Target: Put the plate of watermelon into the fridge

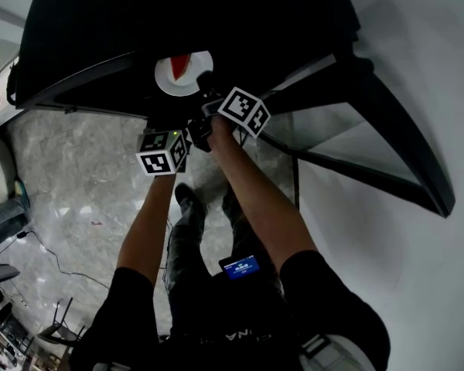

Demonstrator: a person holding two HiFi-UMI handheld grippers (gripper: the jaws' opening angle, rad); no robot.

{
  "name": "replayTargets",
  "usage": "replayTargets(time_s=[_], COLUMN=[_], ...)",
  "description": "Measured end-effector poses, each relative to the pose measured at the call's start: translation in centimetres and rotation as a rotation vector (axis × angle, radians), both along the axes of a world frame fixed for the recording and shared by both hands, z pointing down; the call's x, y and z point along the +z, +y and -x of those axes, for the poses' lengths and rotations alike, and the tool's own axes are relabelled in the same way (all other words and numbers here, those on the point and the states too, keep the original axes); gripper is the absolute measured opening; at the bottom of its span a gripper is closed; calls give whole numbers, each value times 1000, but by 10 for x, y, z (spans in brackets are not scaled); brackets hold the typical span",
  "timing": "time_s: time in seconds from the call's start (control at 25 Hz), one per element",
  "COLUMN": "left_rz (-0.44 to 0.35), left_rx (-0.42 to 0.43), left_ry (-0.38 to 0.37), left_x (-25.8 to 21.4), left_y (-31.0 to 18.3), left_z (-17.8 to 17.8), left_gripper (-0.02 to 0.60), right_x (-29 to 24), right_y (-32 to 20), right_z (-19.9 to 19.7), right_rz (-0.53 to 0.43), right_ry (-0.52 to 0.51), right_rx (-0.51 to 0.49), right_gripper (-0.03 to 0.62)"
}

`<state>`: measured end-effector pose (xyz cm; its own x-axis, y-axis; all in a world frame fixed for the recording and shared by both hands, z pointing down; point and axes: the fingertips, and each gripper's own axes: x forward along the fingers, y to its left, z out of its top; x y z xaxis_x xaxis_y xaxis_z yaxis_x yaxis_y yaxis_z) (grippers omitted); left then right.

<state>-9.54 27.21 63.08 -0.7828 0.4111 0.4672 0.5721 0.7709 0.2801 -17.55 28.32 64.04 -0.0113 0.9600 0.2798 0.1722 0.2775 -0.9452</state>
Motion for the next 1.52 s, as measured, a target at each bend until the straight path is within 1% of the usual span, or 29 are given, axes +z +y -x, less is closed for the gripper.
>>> replayTargets(time_s=[0.12, 0.28, 0.44, 0.56, 0.64, 0.84, 0.88, 0.96, 1.28, 1.4, 1.52], left_rz=[38, 12, -21, -3, 8, 20, 19, 19, 40, 45, 58], left_rx=[-18, -40, -73, -65, -56, -44, -43, -39, -30, -13, 8], left_ry=[21, 42, 43, 58, 71, 97, 98, 101, 122, 135, 156], left_x=[-4, 2, 8, 7, 6, 6, 6, 5, 5, 7, 10], left_y=[10, 22, 33, 38, 41, 42, 42, 43, 48, 48, 49], left_z=[2, 4, 1, 2, 2, 5, 6, 7, 11, 13, 17], left_gripper=[59, 58, 58, 58, 58, 58, 58, 58, 58, 58, 58], right_x=[-4, -5, -3, -5, -6, -3, -3, -2, 8, 11, 11], right_y=[3, 3, 0, 0, 1, -1, -1, -2, -6, -6, -3], right_z=[-1, -4, -17, -21, -24, -26, -26, -24, -17, -11, -6], right_rz=[15, 21, -10, -34, -67, -199, -224, -270, -433, -445, -430], right_ry=[-32, -72, -204, -333, -455, -767, -820, -894, -1048, -1101, -1098], right_rx=[-35, -78, -178, -252, -316, -471, -492, -516, -530, -535, -536], right_gripper=[25, 33, 64, 87, 110, 171, 181, 196, 229, 227, 227])
